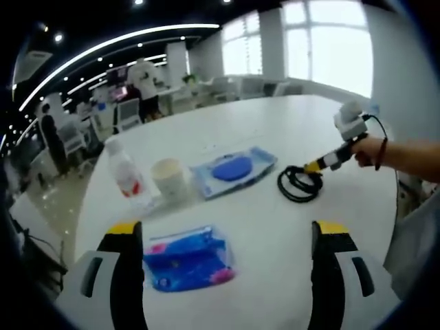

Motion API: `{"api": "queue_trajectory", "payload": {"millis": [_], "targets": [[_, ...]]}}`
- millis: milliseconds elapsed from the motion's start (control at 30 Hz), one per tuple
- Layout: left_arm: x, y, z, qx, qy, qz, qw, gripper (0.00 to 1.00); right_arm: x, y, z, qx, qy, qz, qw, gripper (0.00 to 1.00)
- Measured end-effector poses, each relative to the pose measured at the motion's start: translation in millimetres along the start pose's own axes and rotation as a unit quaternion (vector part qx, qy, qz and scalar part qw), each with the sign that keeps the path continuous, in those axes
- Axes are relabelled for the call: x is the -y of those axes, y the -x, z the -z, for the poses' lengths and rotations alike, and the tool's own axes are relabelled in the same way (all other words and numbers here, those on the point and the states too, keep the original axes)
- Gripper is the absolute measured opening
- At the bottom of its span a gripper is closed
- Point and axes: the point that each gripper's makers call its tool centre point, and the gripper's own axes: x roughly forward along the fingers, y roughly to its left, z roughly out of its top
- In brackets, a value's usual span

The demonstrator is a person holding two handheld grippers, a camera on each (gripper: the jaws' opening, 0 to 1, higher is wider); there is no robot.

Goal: Arrange the tabletop items into an orderly group along one side of the table until the central work area is clear of visible clutter.

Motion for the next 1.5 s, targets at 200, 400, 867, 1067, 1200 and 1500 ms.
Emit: {"api": "queue_trajectory", "payload": {"millis": [200, 400, 867, 1067, 1200, 1500], "targets": [[-5.1, 2.8, -1.2, 0.002, 0.005, -0.004, 1.0, 0.99, -11.0, 9.4, -9.8, 0.025, -0.01, -0.016, 0.9995, 0.52], [-14.9, 7.8, -0.7, 0.001, 0.007, -0.015, 0.9999, 0.99, -23.1, 16.8, -11.9, 0.032, -0.008, -0.029, 0.9991, 0.64], [-35.3, 18.7, 8.4, -0.015, -0.003, -0.037, 0.9992, 0.99, -56.7, 39.0, -11.0, 0.051, 0.047, -0.034, 0.997, 0.75], [-47.4, 23.2, 14.2, -0.021, -0.001, -0.052, 0.9985, 0.99, -86.4, 45.0, -13.9, 0.065, 0.051, -0.068, 0.9942, 0.75], [-55.7, 25.3, 20.3, -0.03, -0.006, -0.059, 0.9978, 0.99, -102.8, 45.0, -9.2, 0.062, 0.058, -0.082, 0.993, 0.74], [-76.3, 25.4, 27.6, -0.02, 0.007, -0.081, 0.9965, 0.91, -143.7, 38.4, 4.1, 0.061, 0.075, -0.113, 0.9889, 0.73]]}}
